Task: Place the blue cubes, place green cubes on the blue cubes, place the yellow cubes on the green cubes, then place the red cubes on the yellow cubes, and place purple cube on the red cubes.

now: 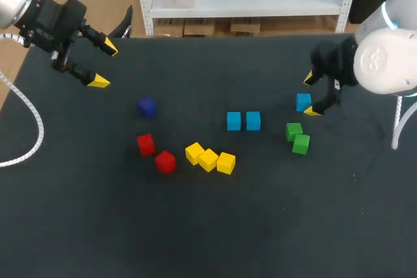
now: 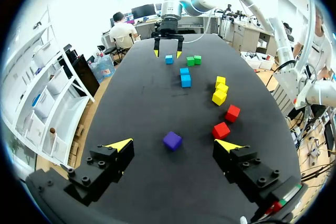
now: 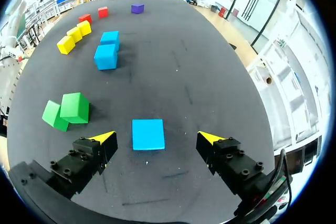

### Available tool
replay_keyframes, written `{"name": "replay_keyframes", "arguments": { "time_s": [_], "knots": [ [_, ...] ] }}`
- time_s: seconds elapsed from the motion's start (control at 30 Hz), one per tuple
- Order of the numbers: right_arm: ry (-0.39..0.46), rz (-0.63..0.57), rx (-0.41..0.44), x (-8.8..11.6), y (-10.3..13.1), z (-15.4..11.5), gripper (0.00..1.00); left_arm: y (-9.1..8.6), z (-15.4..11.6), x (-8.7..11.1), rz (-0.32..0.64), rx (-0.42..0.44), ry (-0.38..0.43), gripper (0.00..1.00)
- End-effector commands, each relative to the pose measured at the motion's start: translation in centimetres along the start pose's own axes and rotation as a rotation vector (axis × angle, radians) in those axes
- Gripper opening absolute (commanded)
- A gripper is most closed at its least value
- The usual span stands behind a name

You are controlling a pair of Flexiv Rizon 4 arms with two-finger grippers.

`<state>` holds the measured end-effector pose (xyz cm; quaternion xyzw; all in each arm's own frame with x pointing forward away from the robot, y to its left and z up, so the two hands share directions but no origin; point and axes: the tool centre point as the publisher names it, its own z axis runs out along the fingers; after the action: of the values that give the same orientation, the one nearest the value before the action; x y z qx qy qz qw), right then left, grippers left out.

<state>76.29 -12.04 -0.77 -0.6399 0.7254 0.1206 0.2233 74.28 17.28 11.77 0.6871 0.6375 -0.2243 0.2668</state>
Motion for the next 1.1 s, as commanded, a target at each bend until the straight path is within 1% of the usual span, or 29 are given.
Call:
{"name": "replay_keyframes", "arguments": {
  "time_s": [0.03,0.07,0.1,0.2,0.27,0.3,0.33,0.37,0.57,0.73,0.8,0.9,1.03,1.1],
  "knots": [
    [-0.007,-0.008,-0.011,0.0,-0.1,0.2,0.81,0.1,0.0,0.1,0.004,0.0,-0.002,1.0],
    [-0.007,-0.009,-0.012,0.0,0.0,0.3,0.71,0.1,0.0,0.1,0.004,0.0,-0.002,1.0],
    [-0.006,-0.014,-0.015,0.1,0.0,0.3,0.51,0.1,0.0,0.1,0.004,0.0,-0.002,1.0],
    [0.01,-0.031,-0.016,0.3,0.0,0.4,0.44,0.1,0.0,0.1,0.004,0.0,-0.002,1.0],
    [0.014,-0.033,-0.016,0.4,0.0,0.5,0.35,0.1,0.0,0.1,0.004,0.0,-0.002,1.0],
    [0.014,-0.033,-0.016,0.5,-0.1,0.5,0.24,0.1,0.0,0.1,0.004,0.0,-0.002,1.0],
    [0.014,-0.034,-0.016,0.5,-0.1,0.5,0.08,0.1,0.0,0.1,0.004,0.0,-0.002,1.0],
    [0.014,-0.036,-0.016,0.5,-0.1,0.5,0.0,0.1,0.0,0.1,0.004,0.0,-0.002,1.0],
    [0.007,-0.028,-0.003,0.5,-0.1,0.0,0.0,0.1,0.0,0.1,0.004,0.0,-0.002,1.0],
    [0.008,0.024,0.026,0.2,0.2,-1.9,0.0,0.1,0.0,0.1,0.004,0.0,-0.002,1.0],
    [0.011,0.062,0.046,-0.1,0.3,-3.1,0.0,0.1,0.0,0.1,0.004,0.0,-0.002,1.0],
    [-0.01,0.122,0.073,-1.0,1.0,-5.5,0.0,0.1,0.0,0.1,0.004,0.0,-0.002,1.0],
    [-0.027,0.13,0.119,-2.8,3.0,-8.4,0.0,0.1,0.0,0.1,0.004,0.0,-0.002,1.0],
    [-0.04,0.12,0.142,-3.7,4.6,-9.9,0.0,0.1,0.0,0.1,0.004,0.0,-0.002,1.0]
  ]
}}
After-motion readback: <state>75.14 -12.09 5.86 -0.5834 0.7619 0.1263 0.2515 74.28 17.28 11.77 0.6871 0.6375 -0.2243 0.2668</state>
